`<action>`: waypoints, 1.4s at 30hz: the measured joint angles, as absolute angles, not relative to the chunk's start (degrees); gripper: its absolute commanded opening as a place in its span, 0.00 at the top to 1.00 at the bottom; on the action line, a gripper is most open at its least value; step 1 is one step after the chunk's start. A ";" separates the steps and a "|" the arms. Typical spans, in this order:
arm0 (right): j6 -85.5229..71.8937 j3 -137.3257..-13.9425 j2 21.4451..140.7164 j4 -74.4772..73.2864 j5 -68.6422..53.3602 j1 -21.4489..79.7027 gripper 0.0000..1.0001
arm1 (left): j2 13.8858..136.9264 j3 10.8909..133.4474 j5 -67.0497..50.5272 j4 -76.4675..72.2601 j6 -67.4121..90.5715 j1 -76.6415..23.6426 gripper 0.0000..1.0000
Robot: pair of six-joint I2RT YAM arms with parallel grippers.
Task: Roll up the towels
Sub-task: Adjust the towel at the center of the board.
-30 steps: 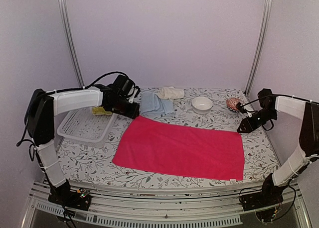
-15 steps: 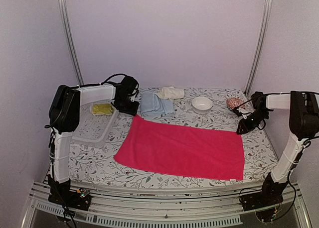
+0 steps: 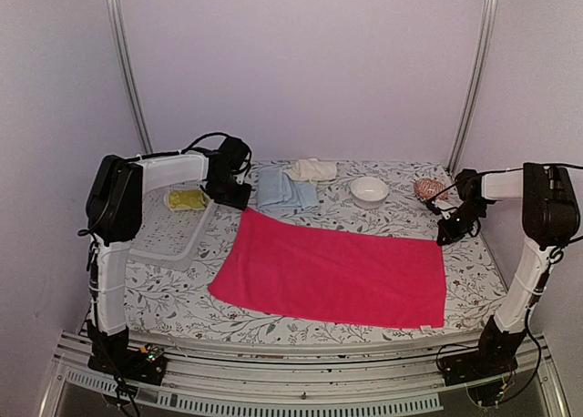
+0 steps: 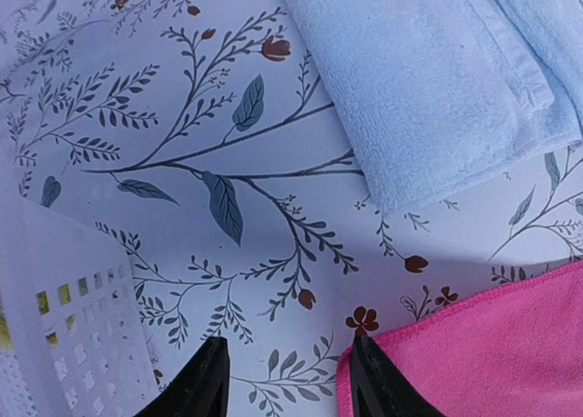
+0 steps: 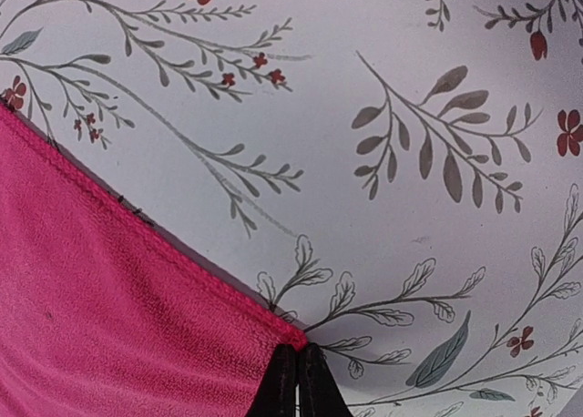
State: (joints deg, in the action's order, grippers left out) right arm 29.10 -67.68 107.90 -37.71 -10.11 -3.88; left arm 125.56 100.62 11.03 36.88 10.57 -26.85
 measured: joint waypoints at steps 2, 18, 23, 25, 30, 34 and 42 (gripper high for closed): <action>29.17 -68.66 108.64 -37.87 -9.13 -4.08 0.97 | 125.54 100.42 11.03 36.77 10.50 -26.83 0.52; 29.98 -80.84 117.25 -37.56 -4.58 -5.65 0.96 | 125.75 100.99 12.78 36.32 9.63 -26.44 0.52; 29.98 -81.03 117.40 -37.23 -4.32 -5.65 0.88 | 126.19 101.43 13.21 35.92 9.47 -26.33 0.52; 30.00 -81.03 117.43 -37.01 -4.08 -5.65 0.82 | 126.58 102.04 13.21 35.86 9.43 -26.17 0.53; 29.85 -81.06 117.05 -36.93 -3.95 -5.65 0.60 | 126.34 102.67 12.38 35.70 8.71 -26.09 0.53; 29.52 -80.95 113.71 -38.74 -4.29 -5.67 0.58 | 122.85 101.45 10.24 35.64 7.51 -26.63 0.53; 30.92 -75.46 94.67 -43.48 -13.98 -5.58 0.60 | 101.75 89.80 1.37 33.19 7.79 -29.32 0.54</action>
